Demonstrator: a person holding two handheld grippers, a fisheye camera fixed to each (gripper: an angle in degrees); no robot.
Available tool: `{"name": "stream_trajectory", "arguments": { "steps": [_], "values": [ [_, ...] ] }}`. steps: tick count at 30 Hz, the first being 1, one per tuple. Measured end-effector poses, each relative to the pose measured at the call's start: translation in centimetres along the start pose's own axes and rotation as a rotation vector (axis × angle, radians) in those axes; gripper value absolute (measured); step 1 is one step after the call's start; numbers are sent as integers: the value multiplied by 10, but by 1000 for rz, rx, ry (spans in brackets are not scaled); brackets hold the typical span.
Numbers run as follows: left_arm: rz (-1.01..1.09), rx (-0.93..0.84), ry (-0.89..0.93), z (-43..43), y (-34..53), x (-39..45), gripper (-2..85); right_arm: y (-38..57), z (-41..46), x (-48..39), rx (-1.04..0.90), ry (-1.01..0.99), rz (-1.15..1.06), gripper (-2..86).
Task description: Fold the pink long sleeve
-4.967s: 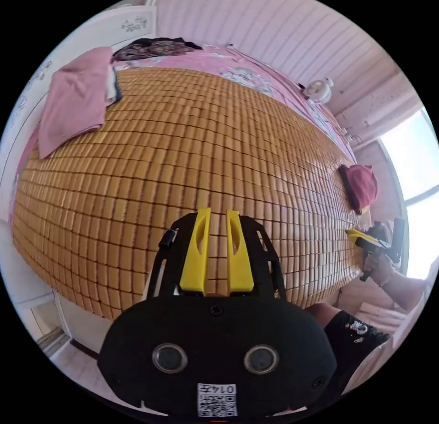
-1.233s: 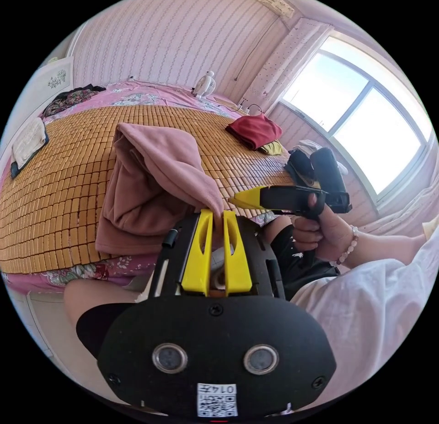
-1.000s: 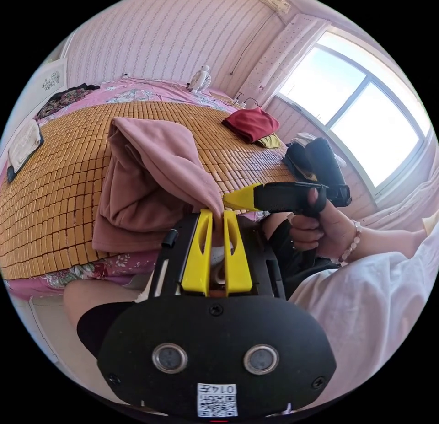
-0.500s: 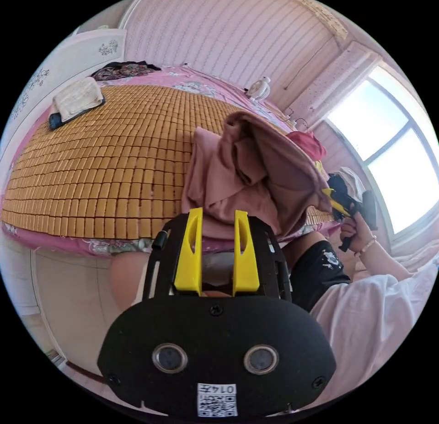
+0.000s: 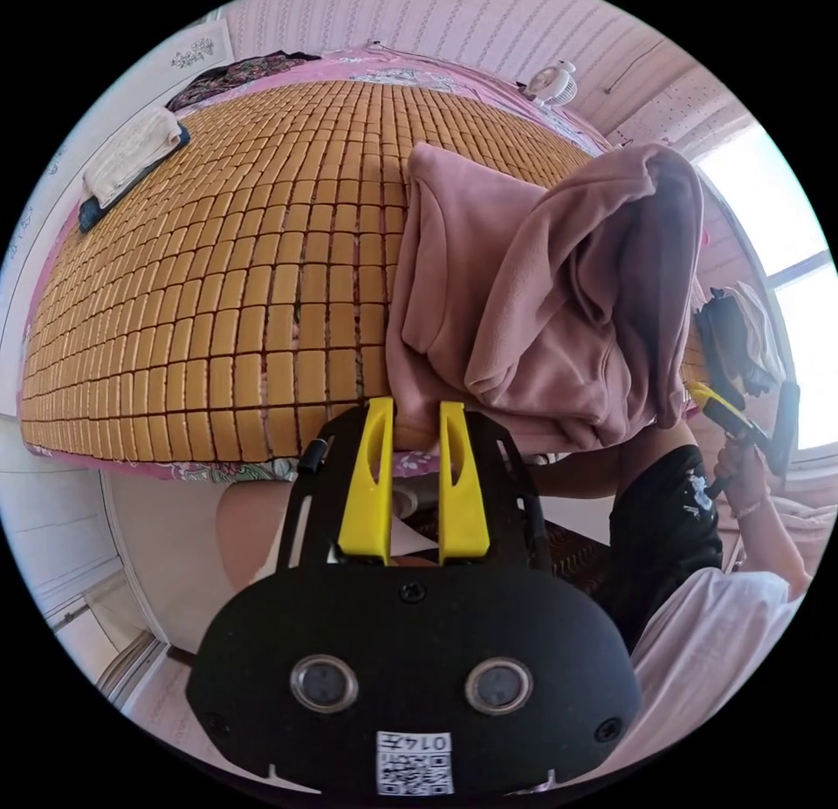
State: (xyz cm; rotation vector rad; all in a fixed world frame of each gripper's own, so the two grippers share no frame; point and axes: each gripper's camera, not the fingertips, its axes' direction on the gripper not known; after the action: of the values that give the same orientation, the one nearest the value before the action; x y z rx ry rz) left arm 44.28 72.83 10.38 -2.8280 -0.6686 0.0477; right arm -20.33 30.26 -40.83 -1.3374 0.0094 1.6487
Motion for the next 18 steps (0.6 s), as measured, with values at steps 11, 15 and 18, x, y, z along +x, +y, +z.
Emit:
{"name": "stream_trajectory", "arguments": {
  "steps": [11, 15, 18],
  "values": [
    [-2, 28, -19, 8, -4, -9, 77, 11, 36, -141, -39, 437, -476, 116],
    [15, 29, -43, 15, -2, -14, 78, -1, 56, -124, -106, 460, -345, 116],
    [23, 30, -61, 22, 1, -19, 79, -12, 57, -102, -141, 353, -223, 96]
  ]
}}
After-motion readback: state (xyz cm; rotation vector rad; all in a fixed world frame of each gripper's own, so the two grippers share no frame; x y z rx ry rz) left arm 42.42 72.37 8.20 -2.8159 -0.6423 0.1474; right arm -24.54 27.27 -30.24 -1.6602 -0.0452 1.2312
